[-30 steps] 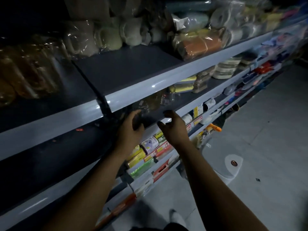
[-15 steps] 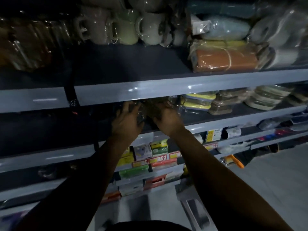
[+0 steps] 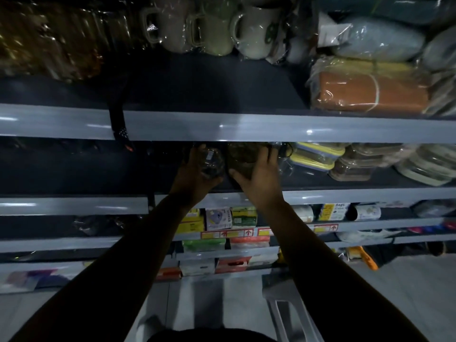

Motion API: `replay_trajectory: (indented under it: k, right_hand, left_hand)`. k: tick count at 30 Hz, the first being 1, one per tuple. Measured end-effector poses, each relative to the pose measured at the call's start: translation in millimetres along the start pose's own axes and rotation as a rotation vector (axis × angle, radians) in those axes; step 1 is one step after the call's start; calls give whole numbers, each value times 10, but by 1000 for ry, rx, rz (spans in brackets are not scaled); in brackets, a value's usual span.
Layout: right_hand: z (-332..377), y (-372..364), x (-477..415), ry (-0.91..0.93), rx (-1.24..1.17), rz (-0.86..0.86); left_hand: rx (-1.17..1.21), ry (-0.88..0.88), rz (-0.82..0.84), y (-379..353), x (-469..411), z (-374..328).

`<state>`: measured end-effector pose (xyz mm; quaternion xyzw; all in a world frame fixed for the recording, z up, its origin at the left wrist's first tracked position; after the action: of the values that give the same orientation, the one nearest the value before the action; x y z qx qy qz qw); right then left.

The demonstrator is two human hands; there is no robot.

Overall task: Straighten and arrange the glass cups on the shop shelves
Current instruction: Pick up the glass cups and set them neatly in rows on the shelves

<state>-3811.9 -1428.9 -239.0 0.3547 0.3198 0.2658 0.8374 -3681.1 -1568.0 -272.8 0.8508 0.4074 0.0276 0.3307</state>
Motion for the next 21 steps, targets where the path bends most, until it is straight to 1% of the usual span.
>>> replay_trajectory:
  k: [4,7,9,12,15,17,19,21]
  right_hand:
    - [-88,-187,-149,-188,-153,83]
    - [-148,-306,-225,-280,-212,63]
    - [-145,-330,-220,-302,-269,35]
    - [-41,-261,-133,-294,-450,-59]
    - [119,-214,-22,-305,-630,-110]
    - [274,-270,58,-345,-766,-54]
    - [474,-398,145,-375,-868,58]
    - [700,-557,249,-402,-905,159]
  left_hand:
    - [72,71,-37,11,-26,102]
    - [95,88,-46,68,-38,123]
    - [162,104,-65,147,17,111]
    - [366,162,-100,274,162,122]
    - [667,123,-166,464,366,138]
    - [742,117,-223,655,516,153]
    - [731,184,-289,834,678,198]
    - [773,285,-359,1011,850,344]
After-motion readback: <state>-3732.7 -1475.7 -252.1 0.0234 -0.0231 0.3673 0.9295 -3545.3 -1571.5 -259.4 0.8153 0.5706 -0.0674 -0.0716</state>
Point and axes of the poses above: each hand's wrist, its own x-axis away from the middle knuckle, its own y-axis out of the back of the hand, z = x × y, the point moved 6 cm from there along -x, towards the middle knuckle, and after that the axes turned 2 degrees about x, right-handed, at the moved point
